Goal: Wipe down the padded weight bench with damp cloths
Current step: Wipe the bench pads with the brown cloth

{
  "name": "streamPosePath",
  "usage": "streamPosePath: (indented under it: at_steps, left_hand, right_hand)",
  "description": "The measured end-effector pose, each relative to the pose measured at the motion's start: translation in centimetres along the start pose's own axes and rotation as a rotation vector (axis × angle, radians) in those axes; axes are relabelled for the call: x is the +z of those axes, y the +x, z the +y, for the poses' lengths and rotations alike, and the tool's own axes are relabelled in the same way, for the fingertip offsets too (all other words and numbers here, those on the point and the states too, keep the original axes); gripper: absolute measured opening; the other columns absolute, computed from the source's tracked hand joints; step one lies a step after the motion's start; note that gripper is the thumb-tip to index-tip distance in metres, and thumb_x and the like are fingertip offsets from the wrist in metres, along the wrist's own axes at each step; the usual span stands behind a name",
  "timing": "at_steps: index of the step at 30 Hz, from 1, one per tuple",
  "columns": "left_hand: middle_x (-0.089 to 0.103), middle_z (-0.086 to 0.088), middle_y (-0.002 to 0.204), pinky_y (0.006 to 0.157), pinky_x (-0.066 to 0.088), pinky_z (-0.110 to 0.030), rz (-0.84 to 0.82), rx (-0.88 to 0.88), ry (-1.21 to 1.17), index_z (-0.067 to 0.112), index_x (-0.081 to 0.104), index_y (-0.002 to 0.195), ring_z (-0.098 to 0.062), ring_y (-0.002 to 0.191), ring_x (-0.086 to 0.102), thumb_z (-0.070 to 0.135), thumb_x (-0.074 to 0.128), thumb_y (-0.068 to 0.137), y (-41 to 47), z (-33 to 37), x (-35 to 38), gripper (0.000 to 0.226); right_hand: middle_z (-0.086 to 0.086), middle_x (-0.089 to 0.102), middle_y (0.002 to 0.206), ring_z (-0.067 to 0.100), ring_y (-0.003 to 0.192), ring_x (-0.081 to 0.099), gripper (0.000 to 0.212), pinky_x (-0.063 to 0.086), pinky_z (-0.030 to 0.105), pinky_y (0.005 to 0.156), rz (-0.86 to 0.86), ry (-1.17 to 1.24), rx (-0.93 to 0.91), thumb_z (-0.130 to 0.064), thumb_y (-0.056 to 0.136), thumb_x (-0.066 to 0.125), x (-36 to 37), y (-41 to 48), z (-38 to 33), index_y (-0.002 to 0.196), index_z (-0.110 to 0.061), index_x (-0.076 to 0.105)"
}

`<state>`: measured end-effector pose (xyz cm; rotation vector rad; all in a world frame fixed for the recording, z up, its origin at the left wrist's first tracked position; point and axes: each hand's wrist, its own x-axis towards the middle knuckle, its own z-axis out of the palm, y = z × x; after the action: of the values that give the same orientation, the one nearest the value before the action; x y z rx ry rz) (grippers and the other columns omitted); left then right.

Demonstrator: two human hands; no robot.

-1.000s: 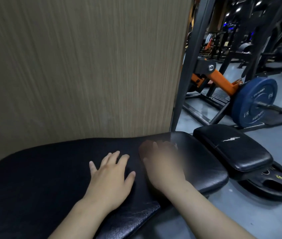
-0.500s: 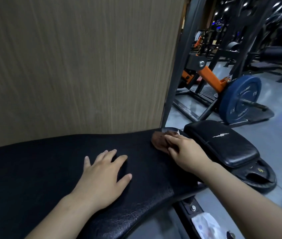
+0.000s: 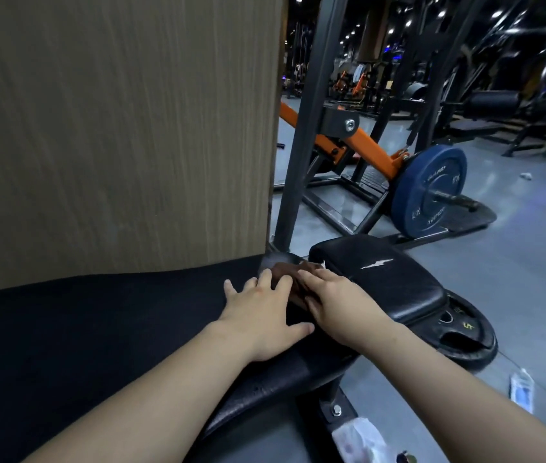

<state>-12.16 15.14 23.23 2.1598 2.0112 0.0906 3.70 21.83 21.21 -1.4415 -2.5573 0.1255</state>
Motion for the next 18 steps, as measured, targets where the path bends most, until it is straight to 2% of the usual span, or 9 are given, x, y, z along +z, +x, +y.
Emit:
streamPosePath:
  at_steps: [4, 9, 13, 15, 18]
  left_hand:
    - [0.005, -0.012, 0.165, 0.115, 0.005, -0.069, 0.0, 0.017, -0.024, 0.031, 0.011, 0.153, -0.035, 0.15, 0.009, 0.075, 0.048, 0.085, 2.3, 3.1, 1.0, 0.089]
    - [0.024, -0.01, 0.159, 0.113, 0.009, -0.07, 0.037, 0.03, -0.037, 0.027, 0.01, 0.153, -0.035, 0.149, 0.016, 0.078, 0.053, 0.078, 5.1, 6.4, 1.6, 0.1]
    - [0.004, -0.009, 0.166, 0.111, -0.004, -0.074, -0.063, -0.116, 0.007, 0.026, -0.004, 0.158, -0.038, 0.151, -0.002, 0.097, 0.042, 0.061, 6.0, 5.6, 1.9, 0.129]
    - [-0.005, -0.005, 0.167, 0.11, -0.008, -0.074, -0.088, -0.126, 0.028, 0.026, -0.002, 0.159, -0.037, 0.151, -0.009, 0.102, 0.033, 0.057, 6.0, 5.1, 2.3, 0.131]
    - [-0.009, -0.002, 0.167, 0.111, -0.008, -0.073, -0.109, -0.127, 0.007, 0.028, 0.002, 0.159, -0.035, 0.151, -0.012, 0.102, 0.031, 0.057, 6.0, 5.1, 2.6, 0.13]
  right_hand:
    - [0.005, 0.037, 0.153, 0.029, 0.132, 0.045, 0.051, 0.048, 0.043, 0.096, -0.009, -0.071, 0.043, -0.029, 0.102, 0.037, -0.7, -1.1, 4.0, 0.152, -0.024, 0.03]
    - [0.005, 0.036, 0.156, 0.025, 0.139, 0.041, 0.051, 0.044, 0.035, 0.103, 0.067, -0.034, 0.076, -0.03, 0.102, 0.041, -2.1, -1.5, 8.4, 0.151, -0.023, 0.035]
    - [0.007, 0.05, 0.146, 0.03, 0.125, 0.052, 0.048, 0.046, 0.035, 0.096, 0.126, -0.038, 0.181, -0.026, 0.098, 0.048, -3.1, -1.7, 13.9, 0.146, -0.024, 0.044]
    - [0.01, 0.054, 0.14, 0.034, 0.121, 0.055, 0.048, 0.044, 0.036, 0.094, 0.148, -0.038, 0.251, -0.023, 0.097, 0.051, -3.7, -2.1, 16.9, 0.145, -0.022, 0.046]
    - [0.014, 0.059, 0.134, 0.036, 0.121, 0.054, 0.046, 0.04, 0.035, 0.095, 0.124, 0.032, 0.335, -0.023, 0.099, 0.049, -4.7, -1.9, 19.1, 0.145, -0.022, 0.044]
